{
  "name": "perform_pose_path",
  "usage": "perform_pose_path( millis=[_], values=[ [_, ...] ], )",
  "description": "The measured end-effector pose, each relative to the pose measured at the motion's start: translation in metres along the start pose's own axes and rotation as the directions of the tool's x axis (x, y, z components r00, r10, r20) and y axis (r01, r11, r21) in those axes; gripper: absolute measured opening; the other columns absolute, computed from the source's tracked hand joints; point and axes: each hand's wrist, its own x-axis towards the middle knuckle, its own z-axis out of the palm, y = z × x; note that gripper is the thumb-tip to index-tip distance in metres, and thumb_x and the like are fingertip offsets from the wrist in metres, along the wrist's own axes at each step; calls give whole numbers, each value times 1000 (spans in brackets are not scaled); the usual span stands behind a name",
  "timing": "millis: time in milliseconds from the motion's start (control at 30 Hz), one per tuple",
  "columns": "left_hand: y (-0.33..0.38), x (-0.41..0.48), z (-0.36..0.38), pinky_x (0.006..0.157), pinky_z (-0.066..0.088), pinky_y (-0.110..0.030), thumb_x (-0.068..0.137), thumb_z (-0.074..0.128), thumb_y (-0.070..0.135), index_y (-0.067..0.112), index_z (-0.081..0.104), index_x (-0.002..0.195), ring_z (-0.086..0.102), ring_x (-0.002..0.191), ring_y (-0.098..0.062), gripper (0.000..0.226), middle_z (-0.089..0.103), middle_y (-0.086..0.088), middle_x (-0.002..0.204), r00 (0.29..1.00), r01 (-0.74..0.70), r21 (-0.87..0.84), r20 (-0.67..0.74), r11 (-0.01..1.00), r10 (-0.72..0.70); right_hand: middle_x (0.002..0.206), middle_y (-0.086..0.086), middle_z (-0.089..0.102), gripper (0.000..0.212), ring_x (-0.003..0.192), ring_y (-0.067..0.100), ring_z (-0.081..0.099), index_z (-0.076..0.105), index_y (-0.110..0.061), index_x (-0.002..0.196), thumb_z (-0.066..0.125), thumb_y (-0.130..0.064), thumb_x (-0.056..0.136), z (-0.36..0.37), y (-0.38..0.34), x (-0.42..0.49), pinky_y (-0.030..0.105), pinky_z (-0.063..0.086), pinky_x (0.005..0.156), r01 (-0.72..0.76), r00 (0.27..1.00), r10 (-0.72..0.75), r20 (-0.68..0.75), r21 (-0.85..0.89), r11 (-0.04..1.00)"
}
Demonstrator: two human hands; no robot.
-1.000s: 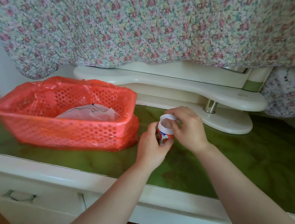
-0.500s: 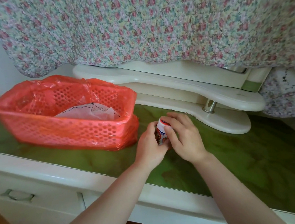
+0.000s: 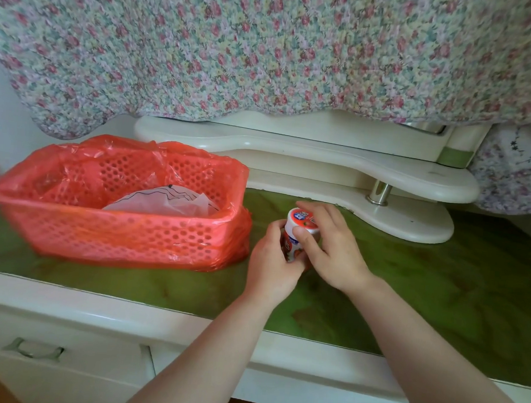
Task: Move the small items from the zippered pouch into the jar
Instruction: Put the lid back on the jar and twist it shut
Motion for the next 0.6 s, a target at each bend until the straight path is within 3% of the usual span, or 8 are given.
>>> perform_pose_path(
  millis=[400, 600],
  values=[
    [-1, 0, 1, 82, 48, -31, 74, 67, 16, 20, 47, 119, 61, 96, -20, 49, 67, -3, 105, 1000, -10, -6, 0, 1000, 10, 112, 5, 59, 46, 105, 20, 54, 61, -15, 112, 37, -44, 86, 0, 1, -1, 27, 41, 89, -6, 1000, 6, -17, 0, 1000],
    [-3, 1, 2, 77, 49, -30, 73, 65, 16, 21, 48, 119, 62, 92, -22, 49, 68, -4, 101, 1000, -11, 1, 0, 1000, 11, 110, 7, 61, 47, 104, 23, 57, 65, -14, 110, 42, -45, 83, 1, 0, 0, 37, 48, 90, -17, 999, 17, -36, 7, 1000]
  ],
)
